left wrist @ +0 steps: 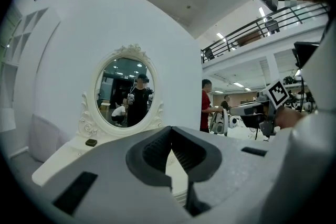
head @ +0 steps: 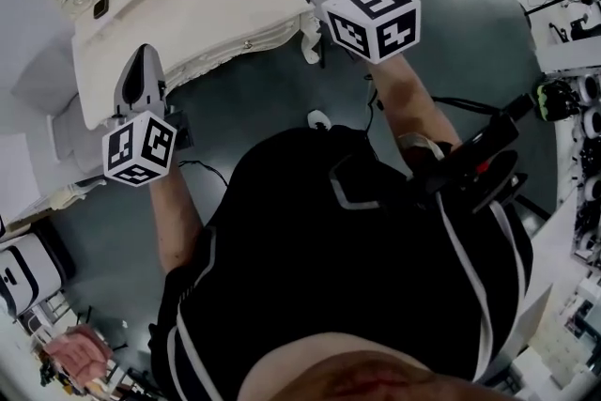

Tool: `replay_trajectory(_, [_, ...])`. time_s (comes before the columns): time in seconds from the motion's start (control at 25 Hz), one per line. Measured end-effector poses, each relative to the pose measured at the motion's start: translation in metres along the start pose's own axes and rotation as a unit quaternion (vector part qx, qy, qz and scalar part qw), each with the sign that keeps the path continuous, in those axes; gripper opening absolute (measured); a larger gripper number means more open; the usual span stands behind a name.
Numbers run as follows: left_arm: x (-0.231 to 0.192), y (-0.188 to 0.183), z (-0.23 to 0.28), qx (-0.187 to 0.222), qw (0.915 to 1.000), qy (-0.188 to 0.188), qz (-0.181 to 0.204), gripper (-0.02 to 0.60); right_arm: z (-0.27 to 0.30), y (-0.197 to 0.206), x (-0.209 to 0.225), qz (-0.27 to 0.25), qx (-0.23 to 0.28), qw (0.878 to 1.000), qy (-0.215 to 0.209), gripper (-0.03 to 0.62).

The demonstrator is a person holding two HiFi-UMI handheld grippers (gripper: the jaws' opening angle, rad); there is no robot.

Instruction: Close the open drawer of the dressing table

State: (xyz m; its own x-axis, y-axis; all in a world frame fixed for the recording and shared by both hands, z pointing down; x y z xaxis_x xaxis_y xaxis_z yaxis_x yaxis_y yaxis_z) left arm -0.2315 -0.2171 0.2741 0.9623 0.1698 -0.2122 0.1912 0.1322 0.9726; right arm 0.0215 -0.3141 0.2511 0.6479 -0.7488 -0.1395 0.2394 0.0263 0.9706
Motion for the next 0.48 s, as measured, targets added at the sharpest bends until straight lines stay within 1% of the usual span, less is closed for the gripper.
replay_trajectory(0.28, [0.005, -0.005, 0.017, 0.008, 0.9999, -0.009, 0.001, 0.005, 0.003, 0.0, 0.017, -0.001, 0.004, 1.0, 0.005, 0.003])
replay_trajectory(0.48, [0.002, -0.005, 0.029, 0.008, 0.9999, -0.007, -0.002, 0.005, 0.012, 0.001, 0.024, 0.0, 0.002, 1.0, 0.007, 0.003])
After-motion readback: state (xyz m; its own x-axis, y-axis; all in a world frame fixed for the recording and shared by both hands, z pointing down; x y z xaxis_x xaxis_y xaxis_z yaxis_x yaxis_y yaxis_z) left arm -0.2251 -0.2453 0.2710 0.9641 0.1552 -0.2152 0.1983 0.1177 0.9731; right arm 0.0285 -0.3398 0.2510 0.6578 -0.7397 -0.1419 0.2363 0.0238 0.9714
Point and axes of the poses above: the fingertips, and each gripper's own axes: z forward along the fingers, x to its right, y out of its underside, the point moved 3 cm from there along -z, backward along the fingers, and after that the axes turned 7 degrees about -z, right-handed, at the moved point
